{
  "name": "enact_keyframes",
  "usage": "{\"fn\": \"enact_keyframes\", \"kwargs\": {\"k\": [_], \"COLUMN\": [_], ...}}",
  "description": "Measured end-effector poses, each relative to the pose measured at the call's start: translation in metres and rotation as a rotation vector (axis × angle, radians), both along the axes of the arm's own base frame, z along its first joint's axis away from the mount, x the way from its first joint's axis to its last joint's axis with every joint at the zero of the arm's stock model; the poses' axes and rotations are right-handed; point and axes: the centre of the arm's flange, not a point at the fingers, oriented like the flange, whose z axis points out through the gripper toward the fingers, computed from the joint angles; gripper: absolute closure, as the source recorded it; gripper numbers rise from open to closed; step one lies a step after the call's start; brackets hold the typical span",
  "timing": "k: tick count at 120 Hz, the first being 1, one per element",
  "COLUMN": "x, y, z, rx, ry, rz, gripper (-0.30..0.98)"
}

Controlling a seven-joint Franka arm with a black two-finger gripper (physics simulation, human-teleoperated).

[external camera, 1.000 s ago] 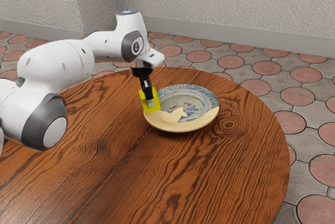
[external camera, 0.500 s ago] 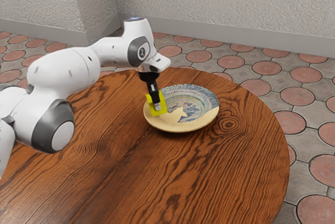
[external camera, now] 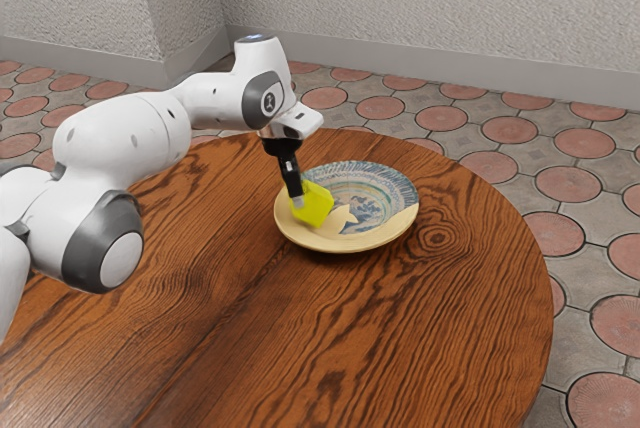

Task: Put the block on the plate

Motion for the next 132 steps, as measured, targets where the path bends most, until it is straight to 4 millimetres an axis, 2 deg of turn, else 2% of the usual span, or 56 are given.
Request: {"fn": "enact_keyframes", "kwargs": {"k": [17,29,41,49,69,81,97,112,122,132], "x": [0.000,-0.001,-0.004,-0.008,-0.030,-0.063,-0.124,-0.181,-0.211,-0.226], "y": [0.000,0.001,-0.003,-0.007,-0.008,-0.005,0.007,0.009,0.014,0.019], "z": [0.003,0.020,0.055,0.085,0.151,0.187,0.237,0.285,0.303,0.310], "rx": [0.000,-0.001,-0.002,-0.003,-0.003,-0.015,-0.024,-0.023,-0.020,-0.012], "ry": [-0.004,-0.023,-0.059,-0.093,-0.140,-0.123,-0.069,-0.030,0.004,0.052], "rz": [-0.005,-0.007,-0.020,-0.030,-0.032,0.008,0.125,0.251,0.348,0.456], "gripper": [0.04,0.03,0.02,0.01,0.01,0.00,0.00,0.00,0.00,0.00]}}
